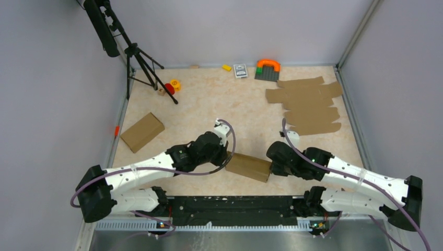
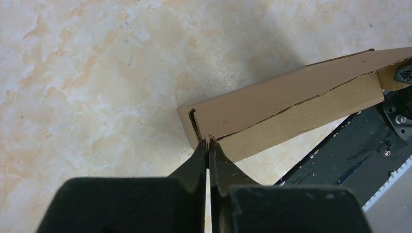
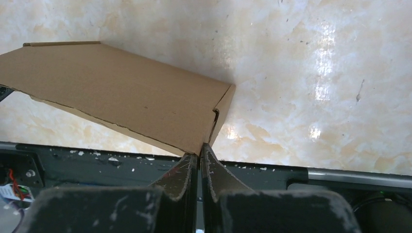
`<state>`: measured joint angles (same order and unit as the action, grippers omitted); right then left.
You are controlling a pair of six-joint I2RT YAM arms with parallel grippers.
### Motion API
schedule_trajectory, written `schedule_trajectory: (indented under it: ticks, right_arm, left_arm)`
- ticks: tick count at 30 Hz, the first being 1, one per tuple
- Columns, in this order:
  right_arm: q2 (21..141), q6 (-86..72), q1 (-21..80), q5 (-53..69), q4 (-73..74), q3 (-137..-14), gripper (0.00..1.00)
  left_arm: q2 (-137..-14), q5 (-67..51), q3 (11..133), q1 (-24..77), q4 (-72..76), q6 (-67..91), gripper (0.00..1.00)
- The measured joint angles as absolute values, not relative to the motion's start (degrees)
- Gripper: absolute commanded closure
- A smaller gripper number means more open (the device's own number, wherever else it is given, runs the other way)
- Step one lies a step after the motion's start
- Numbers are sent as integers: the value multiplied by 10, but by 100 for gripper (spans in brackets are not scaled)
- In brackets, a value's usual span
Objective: Fold the paper box
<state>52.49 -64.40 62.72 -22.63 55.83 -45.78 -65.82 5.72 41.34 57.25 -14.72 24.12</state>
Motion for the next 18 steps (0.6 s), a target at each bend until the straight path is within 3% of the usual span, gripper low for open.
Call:
schedule_trajectory:
  ticks: [18]
  right_arm:
    - [489,-636,583,-166,527,-426,100]
  left_arm:
    - [-662,81,419,586,-155,241,100]
